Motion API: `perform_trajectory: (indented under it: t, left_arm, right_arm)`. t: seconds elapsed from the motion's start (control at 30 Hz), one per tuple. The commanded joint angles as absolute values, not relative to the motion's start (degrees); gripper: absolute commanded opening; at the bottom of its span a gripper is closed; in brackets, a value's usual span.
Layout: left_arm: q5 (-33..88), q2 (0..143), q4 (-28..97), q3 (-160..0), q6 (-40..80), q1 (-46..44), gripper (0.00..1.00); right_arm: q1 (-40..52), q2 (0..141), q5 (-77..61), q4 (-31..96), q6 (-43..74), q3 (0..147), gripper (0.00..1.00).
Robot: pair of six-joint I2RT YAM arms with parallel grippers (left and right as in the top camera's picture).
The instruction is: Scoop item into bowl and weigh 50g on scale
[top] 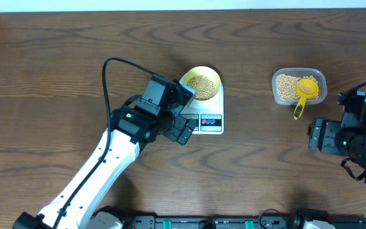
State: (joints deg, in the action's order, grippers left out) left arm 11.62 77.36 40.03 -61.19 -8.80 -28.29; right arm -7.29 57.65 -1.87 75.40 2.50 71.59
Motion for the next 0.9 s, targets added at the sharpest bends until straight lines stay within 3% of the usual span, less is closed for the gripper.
perform_trajectory:
  t: [0.0, 0.73, 0.77, 0.8, 0.87]
  left_arm:
    - [11.05, 77.47, 40.03, -60.42, -8.47, -28.32, 0.96]
    - [11.05, 77.49, 40.03, -60.42, -8.47, -28.32, 0.96]
    - [11.05, 77.47, 40.03, -60.42, -8.47, -28.32, 0.96]
    - [11.05, 77.47, 40.03, -60.42, -8.47, -28.32, 0.96]
    - [11.05, 77.47, 40.03, -60.42, -8.47, -28.32, 0.96]
  right_arm:
    - [-7.53, 57.65, -0.14, 76.82, 2.50, 71.55, 0.99]
    - [-7.42, 51.31, 1.34, 79.48, 2.50, 71.55, 0.99]
    - [-7.42, 50.96, 1.45, 80.03, 2.50, 71.55, 0.93]
    - [-7.18, 50.22, 1.34, 81.47, 2.52, 71.55, 0.99]
    - [-6.48, 49.43, 1.28, 82.65, 2.59, 71.55, 0.99]
